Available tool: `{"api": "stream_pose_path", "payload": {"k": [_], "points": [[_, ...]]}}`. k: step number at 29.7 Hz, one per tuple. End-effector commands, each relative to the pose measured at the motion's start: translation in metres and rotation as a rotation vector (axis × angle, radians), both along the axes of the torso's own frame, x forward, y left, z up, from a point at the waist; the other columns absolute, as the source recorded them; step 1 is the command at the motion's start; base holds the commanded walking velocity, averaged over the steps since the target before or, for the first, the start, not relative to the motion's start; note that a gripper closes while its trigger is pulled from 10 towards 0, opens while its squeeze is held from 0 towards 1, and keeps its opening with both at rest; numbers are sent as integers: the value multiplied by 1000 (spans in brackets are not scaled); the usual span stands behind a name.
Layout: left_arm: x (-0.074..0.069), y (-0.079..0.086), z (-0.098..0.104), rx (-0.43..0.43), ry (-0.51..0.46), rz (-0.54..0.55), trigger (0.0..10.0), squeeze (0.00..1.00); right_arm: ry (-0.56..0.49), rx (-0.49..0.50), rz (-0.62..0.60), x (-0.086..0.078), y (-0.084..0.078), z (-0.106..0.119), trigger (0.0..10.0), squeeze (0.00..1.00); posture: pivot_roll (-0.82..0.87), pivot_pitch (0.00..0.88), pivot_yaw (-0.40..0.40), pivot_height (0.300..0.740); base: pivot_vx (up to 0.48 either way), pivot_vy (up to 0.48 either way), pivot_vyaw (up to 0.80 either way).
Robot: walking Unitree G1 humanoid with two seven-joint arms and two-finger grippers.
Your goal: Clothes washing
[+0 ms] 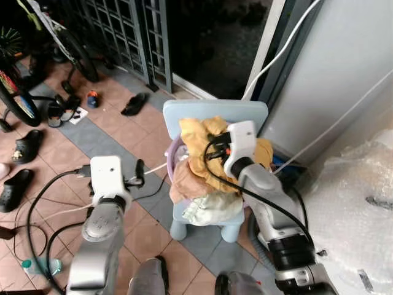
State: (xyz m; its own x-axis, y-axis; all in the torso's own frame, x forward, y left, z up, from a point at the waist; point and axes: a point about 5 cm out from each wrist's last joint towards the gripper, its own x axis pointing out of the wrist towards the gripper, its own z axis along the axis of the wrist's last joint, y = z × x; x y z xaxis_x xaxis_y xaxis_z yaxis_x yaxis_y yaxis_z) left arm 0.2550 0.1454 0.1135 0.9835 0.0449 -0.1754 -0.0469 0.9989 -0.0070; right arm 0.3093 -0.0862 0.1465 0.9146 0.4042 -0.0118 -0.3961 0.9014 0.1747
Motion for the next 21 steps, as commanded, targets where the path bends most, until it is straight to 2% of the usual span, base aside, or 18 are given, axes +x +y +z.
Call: {"api": "stream_pose_path", "payload": {"k": [1,2,6,10,12,14,15,21], "points": [[6,-3,1,-8,-18,0,10000,0,-116,92,39,-5,0,32,0,0,-12,0,31,740,0,0,0],[8,-5,2,0,-24,2,10000,0,-171,130,15,-5,-6,50,0,0,-20,0,37,740,0,0,0],[13,-8,5,33,-41,1,10000,0,-246,124,-57,-6,-22,67,0,0,-21,0,42,740,0,0,0],[17,-9,8,31,-75,-2,10000,0,-278,96,-129,-15,-37,71,0,0,-23,0,46,740,0,0,0],[20,-8,10,39,-85,5,10000,0,-256,91,-150,-18,-42,66,78,0,-29,0,51,740,0,0,0],[23,-8,10,44,-90,4,10000,0,-247,73,-165,-20,-46,63,4157,0,-32,0,54,740,0,0,0],[23,-8,10,45,-92,0,10000,0,-240,55,-181,-20,-47,61,10000,0,-33,0,56,740,0,0,0],[24,-12,10,43,-96,-12,10000,0,-213,15,-227,-15,-51,55,10000,0,-34,0,57,740,0,0,-623]]}}
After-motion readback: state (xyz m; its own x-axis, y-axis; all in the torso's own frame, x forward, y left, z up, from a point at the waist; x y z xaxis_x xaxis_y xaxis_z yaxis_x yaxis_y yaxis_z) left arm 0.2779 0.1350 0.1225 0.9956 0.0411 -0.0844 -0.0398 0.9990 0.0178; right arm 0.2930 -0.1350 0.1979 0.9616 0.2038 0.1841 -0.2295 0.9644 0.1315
